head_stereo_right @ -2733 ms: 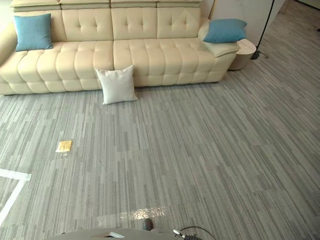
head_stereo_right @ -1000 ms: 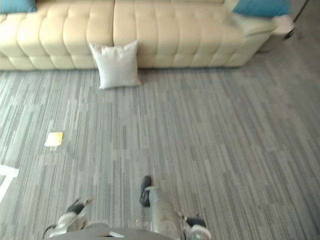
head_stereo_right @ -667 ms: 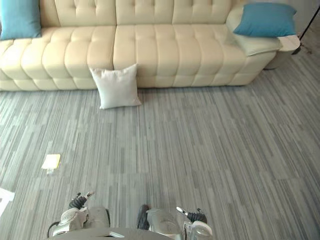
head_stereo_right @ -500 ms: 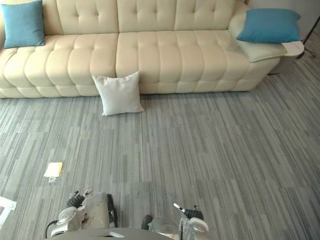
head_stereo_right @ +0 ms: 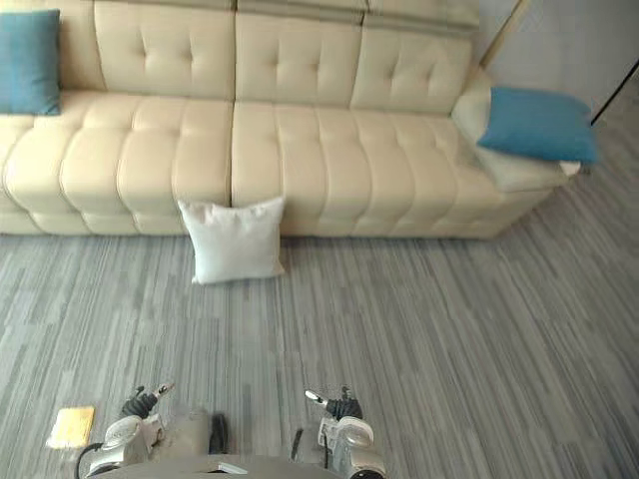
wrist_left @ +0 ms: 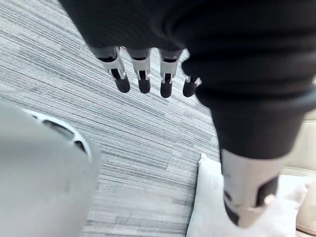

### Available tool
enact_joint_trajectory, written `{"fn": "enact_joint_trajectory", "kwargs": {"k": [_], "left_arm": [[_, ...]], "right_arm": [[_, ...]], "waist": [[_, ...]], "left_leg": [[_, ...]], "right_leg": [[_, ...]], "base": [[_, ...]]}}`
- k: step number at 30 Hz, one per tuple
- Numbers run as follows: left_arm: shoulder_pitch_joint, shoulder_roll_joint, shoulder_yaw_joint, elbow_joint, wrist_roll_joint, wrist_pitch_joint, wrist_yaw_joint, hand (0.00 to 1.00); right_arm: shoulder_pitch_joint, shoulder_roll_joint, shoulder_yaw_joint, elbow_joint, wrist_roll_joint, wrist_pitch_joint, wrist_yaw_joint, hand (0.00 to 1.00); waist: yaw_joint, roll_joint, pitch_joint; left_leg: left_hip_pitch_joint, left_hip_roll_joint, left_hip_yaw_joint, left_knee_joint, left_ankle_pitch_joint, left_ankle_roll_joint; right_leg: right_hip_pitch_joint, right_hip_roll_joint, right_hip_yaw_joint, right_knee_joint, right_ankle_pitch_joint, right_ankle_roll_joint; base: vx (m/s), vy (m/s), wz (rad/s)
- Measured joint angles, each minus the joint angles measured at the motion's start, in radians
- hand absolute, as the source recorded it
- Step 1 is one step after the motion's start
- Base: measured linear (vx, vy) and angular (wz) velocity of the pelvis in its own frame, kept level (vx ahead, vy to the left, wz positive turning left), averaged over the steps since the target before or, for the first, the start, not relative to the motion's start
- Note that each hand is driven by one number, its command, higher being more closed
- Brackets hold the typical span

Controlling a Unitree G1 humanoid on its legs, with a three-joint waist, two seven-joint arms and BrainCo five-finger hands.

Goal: Pick up cushions and gather them together orderly.

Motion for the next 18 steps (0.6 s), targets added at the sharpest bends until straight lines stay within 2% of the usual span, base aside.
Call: {"fn": "enact_joint_trajectory", "kwargs": {"k": [2, 3, 4, 5, 7, 8, 9, 10, 11, 12, 13, 14, 15, 16, 18], "left_arm": [[0.002, 0.000, 0.000, 0.011, 0.000, 0.001, 0.001, 0.00], [0.001, 0.000, 0.000, 0.012, 0.002, 0.002, 0.001, 0.00], [0.000, -0.005, 0.000, 0.016, 0.011, 0.004, 0.001, 0.00], [-0.002, -0.008, 0.000, 0.018, 0.015, 0.004, 0.001, 0.00], [-0.015, -0.017, 0.000, 0.030, 0.029, 0.004, 0.000, 0.00], [-0.015, -0.025, 0.000, 0.032, 0.031, 0.004, -0.002, 0.00], [-0.016, -0.032, 0.000, 0.039, 0.031, 0.004, -0.004, 0.00], [-0.032, -0.054, -0.001, 0.053, 0.034, 0.003, -0.008, 0.00], [-0.032, -0.064, -0.009, 0.049, 0.045, 0.000, -0.009, 0.00], [-0.031, -0.067, -0.016, 0.050, 0.050, 0.000, -0.009, 0.00], [-0.030, -0.073, -0.019, 0.049, 0.050, 0.000, -0.017, 0.00], [-0.030, -0.075, -0.015, 0.038, 0.050, 0.000, -0.022, 0.00], [-0.025, -0.076, -0.012, 0.023, 0.050, 0.000, -0.022, 0.00], [-0.020, -0.076, -0.012, 0.011, 0.051, 0.000, -0.022, 0.00], [-0.012, -0.079, -0.013, -0.023, 0.062, -0.001, -0.022, 0.00]], "right_arm": [[0.000, 0.000, -0.009, -0.032, -0.001, 0.000, 0.000, 0.00], [-0.003, 0.000, -0.013, -0.033, -0.001, -0.001, 0.000, 0.00], [-0.010, -0.003, -0.020, -0.027, -0.001, 0.000, 0.000, 0.00], [-0.011, -0.004, -0.021, -0.027, -0.001, 0.000, 0.000, 0.00], [-0.017, -0.010, -0.022, -0.027, -0.001, 0.002, 0.001, 0.00], [-0.017, -0.020, -0.021, -0.027, -0.003, 0.003, 0.001, 0.00], [-0.017, -0.021, -0.021, -0.026, -0.005, 0.003, 0.001, 0.00], [-0.020, -0.043, -0.022, -0.025, -0.008, 0.002, 0.001, 0.00], [-0.021, -0.062, -0.021, -0.024, -0.008, 0.002, 0.001, 0.00], [-0.021, -0.071, -0.016, -0.022, -0.008, 0.002, 0.001, 0.00], [-0.021, -0.076, -0.018, -0.022, -0.008, 0.003, 0.000, 0.00], [-0.020, -0.076, -0.023, -0.021, -0.008, 0.004, 0.000, 0.00], [-0.020, -0.076, -0.022, -0.017, -0.008, 0.005, 0.000, 0.00], [-0.019, -0.075, -0.020, -0.011, -0.008, 0.005, 0.000, 0.00], [-0.019, -0.076, -0.015, 0.017, -0.007, 0.005, -0.001, 0.00]], "waist": [[-0.016, 0.006, 0.004], [-0.017, 0.008, 0.006], [-0.020, 0.015, 0.010], [-0.021, 0.017, 0.011], [-0.035, 0.025, 0.016], [-0.041, 0.031, 0.019], [-0.042, 0.033, 0.020], [-0.036, 0.063, 0.019], [-0.040, 0.085, 0.017], [-0.047, 0.099, 0.014], [-0.068, 0.114, 0.015], [-0.068, 0.126, 0.019], [-0.059, 0.132, 0.019], [-0.053, 0.134, 0.019], [-0.044, 0.133, 0.019]], "left_leg": [[0.073, 0.000, -0.005, -0.046, -0.027, -0.014], [0.091, 0.001, -0.005, -0.056, -0.032, -0.015], [0.147, 0.005, -0.004, -0.097, -0.042, -0.024], [0.170, 0.005, -0.005, -0.116, -0.046, -0.030], [0.245, 0.004, -0.043, -0.166, -0.074, -0.064], [0.280, 0.004, -0.072, -0.179, -0.091, -0.082], [0.297, 0.008, -0.092, -0.189, -0.096, -0.083], [0.313, 0.024, -0.131, -0.189, -0.093, -0.088], [0.306, 0.035, -0.168, -0.145, -0.093, -0.090], [0.283, 0.048, -0.195, -0.079, -0.093, -0.092], [0.202, 0.070, -0.238, 0.110, -0.071, -0.133], [0.114, 0.098, -0.263, 0.353, -0.027, -0.209], [0.067, 0.120, -0.255, 0.498, -0.009, -0.242], [0.043, 0.138, -0.238, 0.567, -0.004, -0.249], [-0.062, 0.187, -0.172, 0.698, 0.008, -0.210]], "right_leg": [[-0.089, 0.032, -0.076, -0.176, -0.016, -0.017], [-0.100, 0.045, -0.082, -0.228, -0.015, -0.020], [-0.101, 0.090, -0.092, -0.428, 0.007, -0.047], [-0.100, 0.108, -0.089, -0.512, 0.027, -0.056], [-0.100, 0.141, -0.039, -0.719, 0.132, -0.065], [-0.082, 0.143, -0.033, -0.708, 0.228, -0.089], [-0.073, 0.149, -0.036, -0.685, 0.258, -0.127], [-0.092, 0.153, -0.049, -0.589, 0.167, -0.134], [-0.095, 0.155, -0.067, -0.534, 0.101, -0.149], [-0.084, 0.158, -0.081, -0.526, 0.075, -0.152], [-0.046, 0.165, -0.106, -0.535, 0.053, -0.161], [0.019, 0.193, -0.116, -0.570, 0.045, -0.174], [0.077, 0.217, -0.116, -0.606, 0.044, -0.176], [0.111, 0.230, -0.114, -0.627, 0.044, -0.176], [0.230, 0.251, -0.100, -0.714, 0.035, -0.189]], "base": [[0.50, -0.047, 0.07], [0.42, -0.076, 0.02], [0.35, -0.067, 0.03], [0.47, -0.101, 0.17], [0.62, -0.192, 0.51], [0.54, -0.199, 0.62], [0.42, -0.173, 0.54], [0.60, -0.274, 0.40], [0.49, -0.233, 0.38], [0.50, -0.244, 0.49], [0.41, -0.177, 0.45], [0.60, -0.245, 0.21], [0.48, -0.171, -0.15], [0.44, -0.142, -0.31], [0.43, -0.092, -0.18]]}}
